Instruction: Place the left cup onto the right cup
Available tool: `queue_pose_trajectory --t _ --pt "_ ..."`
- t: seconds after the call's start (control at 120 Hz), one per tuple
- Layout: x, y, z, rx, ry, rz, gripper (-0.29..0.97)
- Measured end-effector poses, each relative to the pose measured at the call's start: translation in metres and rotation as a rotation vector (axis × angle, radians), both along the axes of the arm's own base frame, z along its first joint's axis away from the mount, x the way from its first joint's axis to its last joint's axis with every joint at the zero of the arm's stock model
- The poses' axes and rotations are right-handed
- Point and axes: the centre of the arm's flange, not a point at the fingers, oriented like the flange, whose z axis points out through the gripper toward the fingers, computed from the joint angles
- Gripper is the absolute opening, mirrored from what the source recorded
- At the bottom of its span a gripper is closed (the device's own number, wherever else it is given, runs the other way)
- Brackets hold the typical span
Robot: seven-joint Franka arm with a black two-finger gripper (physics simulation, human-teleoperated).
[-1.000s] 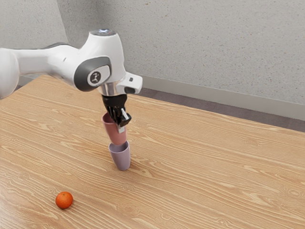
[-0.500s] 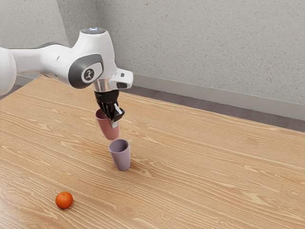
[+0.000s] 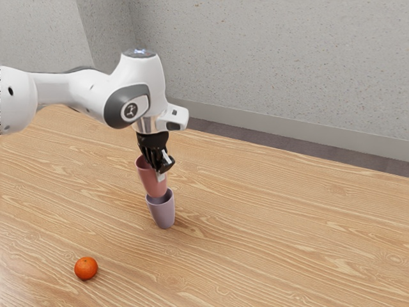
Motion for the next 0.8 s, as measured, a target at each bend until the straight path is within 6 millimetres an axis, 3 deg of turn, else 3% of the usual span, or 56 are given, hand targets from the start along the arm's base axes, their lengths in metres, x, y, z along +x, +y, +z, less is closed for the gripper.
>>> queue_pose_trajectory --t 0.417,0.625,0.8 --pt "0.008 -0.002 -0.034 0.012 0.036 -0.002 -0.09" --pt "0.009 -0.003 -0.037 0.003 0.04 0.0 0.34" --pt "0.004 -0.002 -0.014 -0.006 0.009 -0.002 0.53"
